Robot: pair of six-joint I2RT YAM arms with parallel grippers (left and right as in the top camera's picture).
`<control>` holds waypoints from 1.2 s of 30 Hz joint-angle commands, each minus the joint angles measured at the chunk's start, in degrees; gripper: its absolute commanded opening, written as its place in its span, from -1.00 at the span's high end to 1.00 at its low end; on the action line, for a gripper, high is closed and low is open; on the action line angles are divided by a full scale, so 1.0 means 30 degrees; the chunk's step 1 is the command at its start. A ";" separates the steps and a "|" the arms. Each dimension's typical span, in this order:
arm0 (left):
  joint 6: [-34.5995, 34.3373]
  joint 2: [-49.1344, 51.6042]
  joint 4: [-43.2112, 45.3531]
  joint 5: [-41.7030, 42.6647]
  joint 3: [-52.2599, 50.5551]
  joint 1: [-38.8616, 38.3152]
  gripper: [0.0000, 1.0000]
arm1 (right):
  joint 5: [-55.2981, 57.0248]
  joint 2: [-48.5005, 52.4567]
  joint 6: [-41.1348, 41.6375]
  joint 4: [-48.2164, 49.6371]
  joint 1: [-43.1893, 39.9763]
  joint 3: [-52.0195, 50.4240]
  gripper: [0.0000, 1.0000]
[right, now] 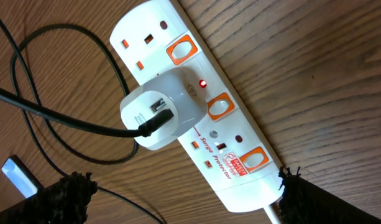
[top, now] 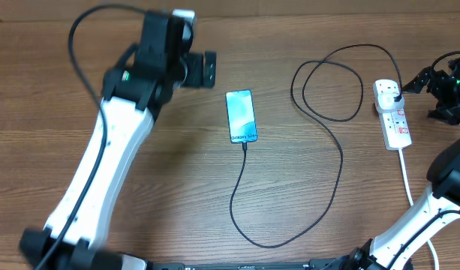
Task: Plug charger to phone and switch on socket
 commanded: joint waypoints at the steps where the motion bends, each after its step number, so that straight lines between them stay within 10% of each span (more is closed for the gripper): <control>1: 0.0423 -0.2827 0.1494 -0.0525 -0.3344 0.0168 -1.00 | 0.0124 0.0109 0.0051 0.0051 0.0066 0.0583 -1.00; 36: 0.0408 -2.2411 2.4203 0.2907 -2.9398 0.6637 -1.00 | 0.0124 0.0109 0.0051 0.0051 0.0066 0.0583 -1.00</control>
